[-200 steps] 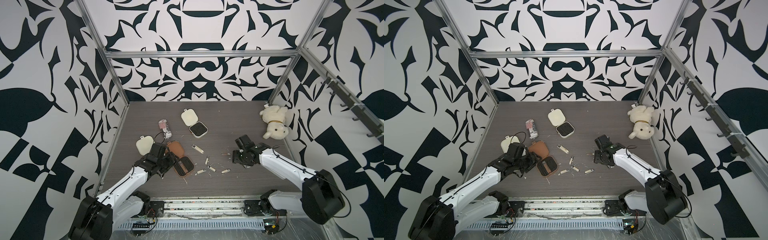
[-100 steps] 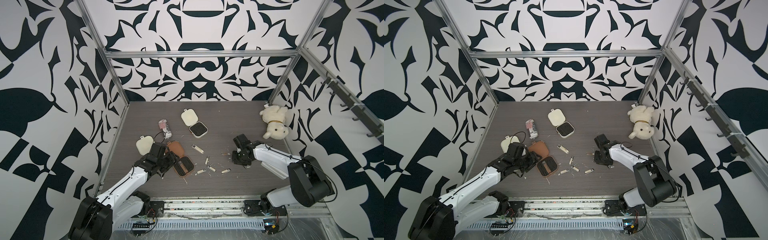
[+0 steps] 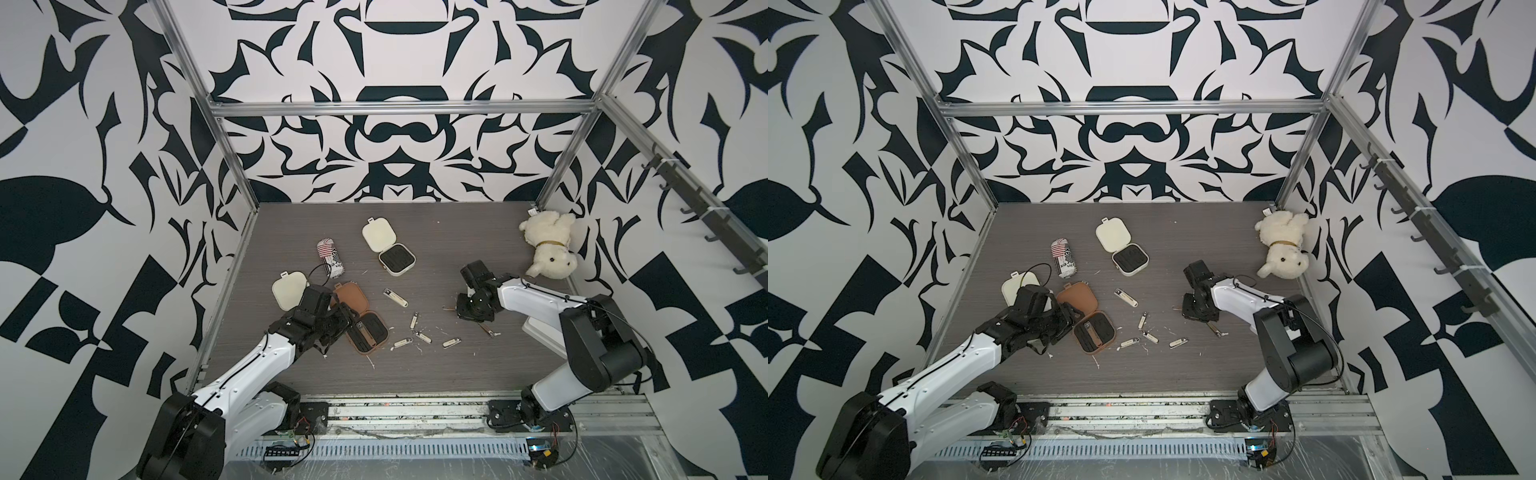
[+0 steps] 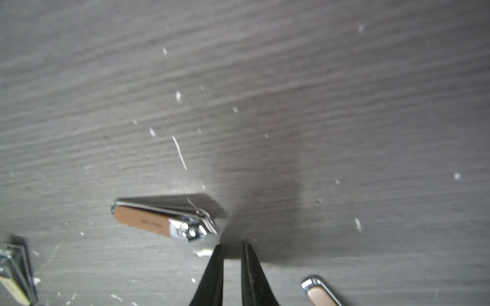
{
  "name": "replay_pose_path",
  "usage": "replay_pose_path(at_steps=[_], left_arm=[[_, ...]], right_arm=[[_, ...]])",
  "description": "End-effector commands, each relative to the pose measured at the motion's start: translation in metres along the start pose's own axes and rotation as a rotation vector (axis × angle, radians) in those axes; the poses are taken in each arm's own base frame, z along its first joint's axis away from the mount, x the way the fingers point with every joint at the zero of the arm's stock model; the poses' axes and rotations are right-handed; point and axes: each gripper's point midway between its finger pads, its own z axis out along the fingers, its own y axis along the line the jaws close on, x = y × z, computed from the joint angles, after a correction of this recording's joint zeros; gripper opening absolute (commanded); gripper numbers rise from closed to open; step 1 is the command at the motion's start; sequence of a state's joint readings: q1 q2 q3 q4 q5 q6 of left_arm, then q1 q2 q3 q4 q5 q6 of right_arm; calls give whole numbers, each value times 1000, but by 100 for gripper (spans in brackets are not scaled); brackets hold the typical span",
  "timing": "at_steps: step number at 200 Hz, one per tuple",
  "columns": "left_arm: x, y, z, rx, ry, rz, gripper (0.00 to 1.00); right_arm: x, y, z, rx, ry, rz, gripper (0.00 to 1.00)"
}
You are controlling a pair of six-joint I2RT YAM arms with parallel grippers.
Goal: Organize nail clipper sets
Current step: Adjust the nail clipper at the center of the board.
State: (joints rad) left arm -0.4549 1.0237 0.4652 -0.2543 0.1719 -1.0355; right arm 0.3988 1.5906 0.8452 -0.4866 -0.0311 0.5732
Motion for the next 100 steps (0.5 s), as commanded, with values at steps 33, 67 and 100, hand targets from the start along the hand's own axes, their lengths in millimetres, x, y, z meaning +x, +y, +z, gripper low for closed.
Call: replay_pose_path(at_steps=[33, 67, 100], left_arm=[[3, 6, 6, -14, 14, -3, 62], [3, 7, 8, -19, 16, -2, 62], [4, 10, 9, -28, 15, -3, 62]], right_arm=[[-31, 17, 8, 2, -24, -32, 16], [-51, 30, 16, 5, -17, -49, 16], [-67, 43, 24, -6, -8, -62, 15]])
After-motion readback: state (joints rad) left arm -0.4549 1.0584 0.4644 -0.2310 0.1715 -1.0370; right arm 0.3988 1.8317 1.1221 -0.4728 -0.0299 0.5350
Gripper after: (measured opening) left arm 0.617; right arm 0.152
